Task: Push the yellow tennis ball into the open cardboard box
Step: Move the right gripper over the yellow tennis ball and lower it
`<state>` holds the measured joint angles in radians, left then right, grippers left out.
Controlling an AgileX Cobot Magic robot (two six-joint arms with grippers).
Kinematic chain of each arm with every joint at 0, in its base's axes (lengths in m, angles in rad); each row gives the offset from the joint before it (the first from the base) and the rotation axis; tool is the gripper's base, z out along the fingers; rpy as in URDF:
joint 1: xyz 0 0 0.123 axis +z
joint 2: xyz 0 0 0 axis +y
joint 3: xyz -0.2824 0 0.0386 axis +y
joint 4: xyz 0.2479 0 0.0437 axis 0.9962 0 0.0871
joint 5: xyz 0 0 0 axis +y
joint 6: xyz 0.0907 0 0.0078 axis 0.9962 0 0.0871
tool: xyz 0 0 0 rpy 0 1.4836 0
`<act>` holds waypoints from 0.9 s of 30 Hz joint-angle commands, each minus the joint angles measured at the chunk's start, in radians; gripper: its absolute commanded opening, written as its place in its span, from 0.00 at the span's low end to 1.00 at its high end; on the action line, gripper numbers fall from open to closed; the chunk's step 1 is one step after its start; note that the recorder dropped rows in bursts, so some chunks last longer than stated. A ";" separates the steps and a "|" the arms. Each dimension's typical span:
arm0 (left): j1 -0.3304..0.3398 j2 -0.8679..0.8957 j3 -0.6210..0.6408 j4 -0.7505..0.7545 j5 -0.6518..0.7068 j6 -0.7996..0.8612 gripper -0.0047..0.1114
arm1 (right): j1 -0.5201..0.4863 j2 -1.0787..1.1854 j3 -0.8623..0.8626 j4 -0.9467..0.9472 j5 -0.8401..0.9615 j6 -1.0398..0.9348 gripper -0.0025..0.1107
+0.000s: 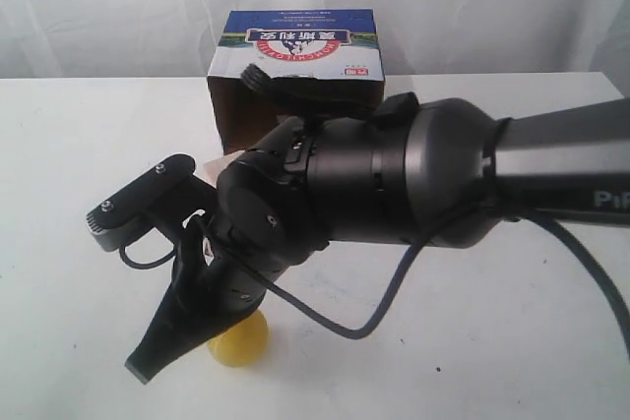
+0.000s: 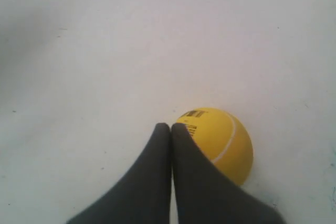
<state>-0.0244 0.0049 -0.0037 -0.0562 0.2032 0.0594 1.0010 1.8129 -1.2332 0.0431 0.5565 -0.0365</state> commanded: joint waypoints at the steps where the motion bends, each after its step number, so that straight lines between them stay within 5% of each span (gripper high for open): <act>1: 0.003 -0.005 0.004 0.001 -0.001 -0.007 0.04 | -0.016 0.015 -0.004 -0.018 -0.013 0.016 0.02; 27: 0.003 -0.005 0.004 0.001 -0.001 -0.007 0.04 | -0.106 0.052 0.002 -0.093 0.126 0.068 0.02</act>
<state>-0.0244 0.0049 -0.0037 -0.0562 0.2032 0.0594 0.9180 1.8608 -1.2348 -0.0288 0.6345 0.0232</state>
